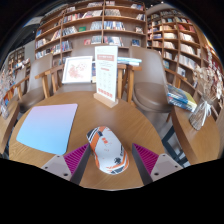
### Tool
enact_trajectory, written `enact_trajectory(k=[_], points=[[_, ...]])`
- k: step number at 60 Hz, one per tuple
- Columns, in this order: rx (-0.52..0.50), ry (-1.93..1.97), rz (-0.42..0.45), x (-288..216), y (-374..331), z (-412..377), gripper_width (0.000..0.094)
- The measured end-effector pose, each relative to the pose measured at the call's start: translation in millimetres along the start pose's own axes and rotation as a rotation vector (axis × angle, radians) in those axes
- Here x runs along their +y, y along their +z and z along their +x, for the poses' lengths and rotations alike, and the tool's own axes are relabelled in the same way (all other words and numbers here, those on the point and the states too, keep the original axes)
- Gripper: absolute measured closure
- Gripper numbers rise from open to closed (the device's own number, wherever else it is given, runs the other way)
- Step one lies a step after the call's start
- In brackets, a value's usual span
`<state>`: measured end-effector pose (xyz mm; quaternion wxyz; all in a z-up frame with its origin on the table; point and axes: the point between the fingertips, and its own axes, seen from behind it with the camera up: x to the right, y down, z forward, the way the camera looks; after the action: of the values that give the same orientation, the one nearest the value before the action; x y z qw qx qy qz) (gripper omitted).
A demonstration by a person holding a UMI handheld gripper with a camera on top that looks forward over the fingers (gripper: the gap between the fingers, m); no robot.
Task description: Arrange mouse
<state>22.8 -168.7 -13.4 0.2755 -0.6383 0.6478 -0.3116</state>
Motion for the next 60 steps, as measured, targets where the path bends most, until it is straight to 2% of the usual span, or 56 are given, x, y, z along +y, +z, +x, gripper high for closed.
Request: enact_trajectory(k=[24,27,30,31,32,38,45,51,60], points=[[0.031,0.06,-0.006,-23,31,25,0.0079],[0.033,0.064,-0.005,-25,33,26,0.0119],[0.032,0.062,-0.008,-26,35,25,0.022],[0.03,0.06,-0.009,-26,35,24,0.0376],[0.033,0.06,-0.013,-26,35,25,0.0469],[0.057,0.071,-0.049,-26,32,25,0.05],[0.008,0.057,0.015,-59,-1,-5,0.0508],[-0.053,0.028,0.08,-96,-27,-58,0.0508],[-0.158,0.021,0.105,-122,-26,-159,0.051]])
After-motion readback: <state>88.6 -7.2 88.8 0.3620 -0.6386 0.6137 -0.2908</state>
